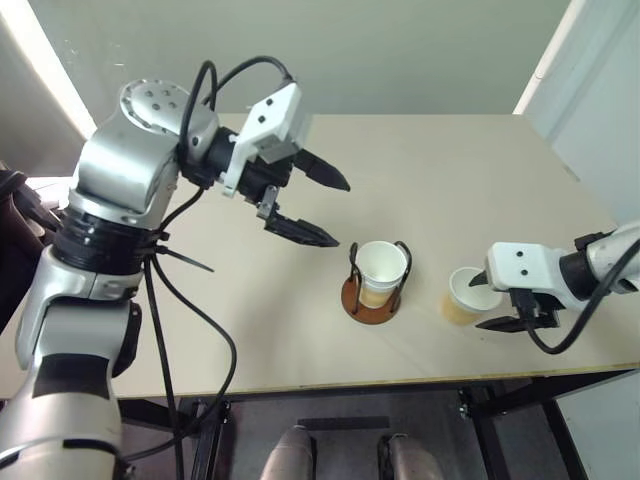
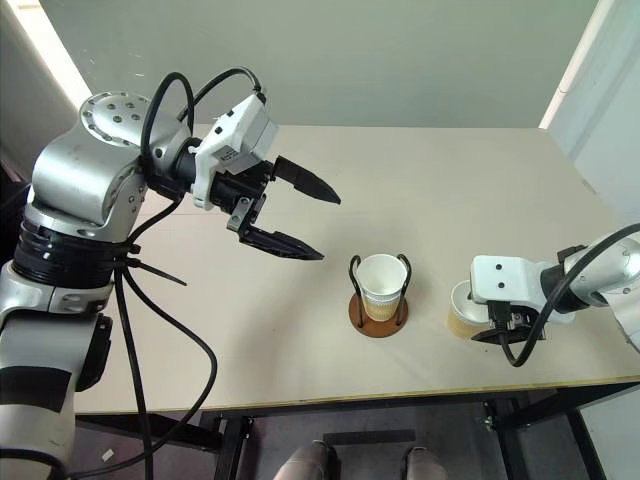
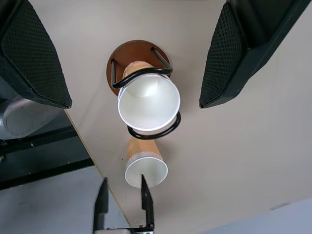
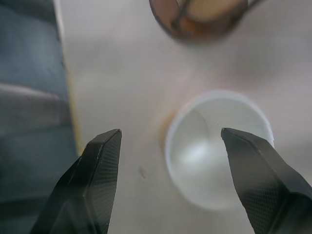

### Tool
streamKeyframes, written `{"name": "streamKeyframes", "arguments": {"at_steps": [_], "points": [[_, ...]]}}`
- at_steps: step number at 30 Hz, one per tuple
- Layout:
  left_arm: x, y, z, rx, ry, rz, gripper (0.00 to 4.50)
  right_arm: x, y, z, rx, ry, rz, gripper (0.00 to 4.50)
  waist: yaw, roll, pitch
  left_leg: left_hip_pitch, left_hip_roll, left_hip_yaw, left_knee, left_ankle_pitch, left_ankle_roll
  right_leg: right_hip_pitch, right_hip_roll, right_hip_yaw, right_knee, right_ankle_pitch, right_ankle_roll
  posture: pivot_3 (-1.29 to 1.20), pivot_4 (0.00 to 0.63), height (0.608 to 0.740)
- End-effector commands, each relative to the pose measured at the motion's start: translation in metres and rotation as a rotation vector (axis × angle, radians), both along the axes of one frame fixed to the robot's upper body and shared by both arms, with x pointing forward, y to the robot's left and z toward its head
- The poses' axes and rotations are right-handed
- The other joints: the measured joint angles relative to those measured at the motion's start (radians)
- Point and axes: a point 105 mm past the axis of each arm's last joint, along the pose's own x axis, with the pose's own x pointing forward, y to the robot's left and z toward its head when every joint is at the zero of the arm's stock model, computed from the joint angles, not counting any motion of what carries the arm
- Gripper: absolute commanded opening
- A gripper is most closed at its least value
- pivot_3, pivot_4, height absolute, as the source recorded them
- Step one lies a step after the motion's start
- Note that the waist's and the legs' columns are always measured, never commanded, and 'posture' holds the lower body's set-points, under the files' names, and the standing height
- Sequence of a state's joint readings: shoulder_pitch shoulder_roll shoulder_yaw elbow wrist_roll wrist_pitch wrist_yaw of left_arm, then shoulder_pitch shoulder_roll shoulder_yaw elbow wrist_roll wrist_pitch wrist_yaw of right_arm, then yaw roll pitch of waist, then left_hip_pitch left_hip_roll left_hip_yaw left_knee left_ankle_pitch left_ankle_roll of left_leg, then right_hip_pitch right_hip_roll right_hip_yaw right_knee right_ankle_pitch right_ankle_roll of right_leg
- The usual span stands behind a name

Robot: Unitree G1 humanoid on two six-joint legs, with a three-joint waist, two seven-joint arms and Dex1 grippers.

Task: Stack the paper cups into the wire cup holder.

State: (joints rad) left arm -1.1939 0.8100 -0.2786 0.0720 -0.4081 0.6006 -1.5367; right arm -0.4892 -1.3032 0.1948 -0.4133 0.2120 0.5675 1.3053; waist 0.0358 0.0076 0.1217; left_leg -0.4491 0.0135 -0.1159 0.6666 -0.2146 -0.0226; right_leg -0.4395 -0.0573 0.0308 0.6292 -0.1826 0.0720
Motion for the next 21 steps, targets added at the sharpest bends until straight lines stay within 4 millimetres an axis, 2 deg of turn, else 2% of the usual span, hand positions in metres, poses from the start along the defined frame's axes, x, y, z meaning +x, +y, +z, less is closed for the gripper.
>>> {"name": "streamKeyframes", "arguments": {"at_steps": [1,6,9,13,15,17,21], "points": [[-0.005,0.007,0.011,-0.022,-0.049,0.033,4.48,0.006,-0.001,-0.002,-0.043,-0.032,0.035,3.38,-0.002,0.000,0.000,0.000,0.000,0.000,0.000,0.000,0.000,0.000,0.000,0.000,0.000,0.000,0.000,0.00,0.150,0.740],[-0.004,0.012,0.009,-0.016,-0.055,0.070,4.48,0.014,0.005,-0.014,-0.073,-0.031,0.086,3.38,-0.004,0.000,0.000,0.000,0.000,0.000,0.000,0.000,0.000,0.000,0.000,0.000,0.000,0.000,0.000,0.00,0.150,0.740],[-0.003,0.016,0.007,-0.008,-0.060,0.093,4.50,0.017,0.013,-0.016,-0.075,-0.039,0.122,2.77,-0.006,0.000,0.000,0.000,0.000,0.000,0.000,0.000,0.000,0.000,0.000,0.000,0.000,0.001,-0.001,0.00,0.150,0.740],[-0.001,0.025,0.002,0.012,-0.063,0.129,4.50,0.019,0.021,-0.010,-0.057,-0.048,0.152,1.30,-0.007,0.000,0.000,0.001,0.000,0.000,-0.001,0.000,0.000,0.000,0.000,0.000,0.000,0.001,-0.001,0.00,0.150,0.740],[0.000,0.030,0.000,0.023,-0.065,0.153,4.50,0.018,0.024,-0.002,-0.036,-0.054,0.162,0.61,-0.007,0.000,0.000,0.001,0.001,0.000,-0.001,0.000,0.000,0.000,0.000,0.000,0.000,0.000,-0.002,0.00,0.150,0.740],[0.002,0.037,-0.004,0.040,-0.066,0.179,4.50,0.018,0.030,0.017,0.005,-0.071,0.172,0.02,-0.008,0.000,0.000,0.001,0.001,0.000,-0.001,0.000,0.000,0.000,0.000,0.000,0.000,0.000,-0.003,0.00,0.150,0.740],[0.002,0.050,-0.011,0.078,-0.061,0.212,4.50,0.021,0.039,0.062,0.055,-0.156,0.197,0.02,-0.013,0.000,0.000,0.001,0.001,0.000,-0.002,0.000,0.000,0.000,0.000,0.000,0.000,-0.002,-0.006,0.00,0.150,0.740]]}}
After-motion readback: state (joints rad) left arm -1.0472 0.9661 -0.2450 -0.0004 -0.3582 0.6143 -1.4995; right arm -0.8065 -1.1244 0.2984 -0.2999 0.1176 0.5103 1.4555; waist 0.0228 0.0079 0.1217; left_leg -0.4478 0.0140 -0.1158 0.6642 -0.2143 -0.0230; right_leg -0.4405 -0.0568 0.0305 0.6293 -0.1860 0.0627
